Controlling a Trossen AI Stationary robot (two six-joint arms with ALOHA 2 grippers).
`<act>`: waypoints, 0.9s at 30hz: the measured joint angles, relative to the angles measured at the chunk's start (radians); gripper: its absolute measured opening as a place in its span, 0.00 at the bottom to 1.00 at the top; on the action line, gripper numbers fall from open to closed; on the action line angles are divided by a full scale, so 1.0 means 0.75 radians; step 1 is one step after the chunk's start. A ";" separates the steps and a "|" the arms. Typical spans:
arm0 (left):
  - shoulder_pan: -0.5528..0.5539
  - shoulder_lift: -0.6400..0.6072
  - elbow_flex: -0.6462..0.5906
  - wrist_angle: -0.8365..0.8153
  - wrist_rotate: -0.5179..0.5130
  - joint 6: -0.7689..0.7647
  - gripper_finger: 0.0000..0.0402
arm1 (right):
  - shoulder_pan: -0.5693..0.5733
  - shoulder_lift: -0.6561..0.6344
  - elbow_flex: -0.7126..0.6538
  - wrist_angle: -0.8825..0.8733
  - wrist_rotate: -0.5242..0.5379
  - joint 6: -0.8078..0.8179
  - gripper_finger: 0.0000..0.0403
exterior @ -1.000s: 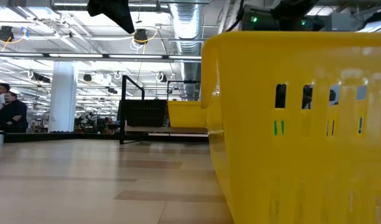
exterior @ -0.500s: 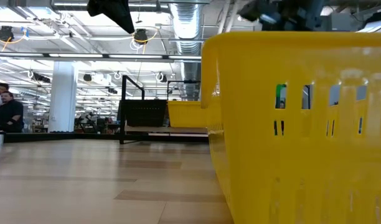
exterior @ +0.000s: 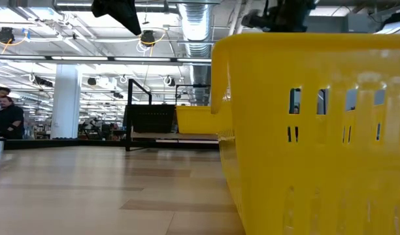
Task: Stack baskets on shelf by color
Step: Put the stacked green bins on the shelf
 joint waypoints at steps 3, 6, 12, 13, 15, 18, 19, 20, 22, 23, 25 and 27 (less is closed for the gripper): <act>0.000 0.000 0.000 0.000 0.000 0.000 0.00 | -0.099 0.000 0.000 0.031 -0.023 -0.055 0.03; 0.000 0.000 0.000 0.000 0.000 0.001 0.00 | -0.189 0.002 0.000 0.038 -0.070 -0.090 0.03; 0.000 0.000 0.000 0.000 0.000 0.001 0.00 | -0.289 0.006 -0.001 0.125 -0.141 -0.170 0.03; 0.000 0.000 0.000 0.000 -0.001 0.001 0.00 | -0.294 0.007 -0.001 0.142 -0.143 -0.182 0.03; 0.000 0.000 0.000 0.000 -0.001 0.001 0.00 | -0.295 0.006 -0.001 0.169 -0.146 -0.191 0.03; 0.000 0.000 0.000 0.000 -0.001 0.001 0.00 | -0.307 0.006 -0.001 0.183 -0.158 -0.193 0.03; 0.000 0.000 0.000 0.001 -0.001 0.001 0.00 | -0.309 0.006 -0.001 0.185 -0.163 -0.194 0.03; 0.000 0.000 0.000 0.000 -0.001 0.001 0.00 | -0.310 0.006 -0.001 0.185 -0.170 -0.195 0.03; 0.000 0.000 0.000 0.001 -0.001 0.001 0.00 | -0.310 0.006 -0.001 0.187 -0.174 -0.196 0.03; 0.000 0.000 0.000 0.001 -0.001 0.001 0.00 | -0.311 0.006 -0.001 0.195 -0.176 -0.206 0.03; 0.000 0.000 0.000 0.001 -0.001 0.001 0.00 | -0.329 0.006 -0.001 0.239 -0.213 -0.239 0.03; 0.000 0.000 0.000 0.001 -0.001 0.001 0.00 | -0.355 0.006 -0.001 0.297 -0.292 -0.289 0.03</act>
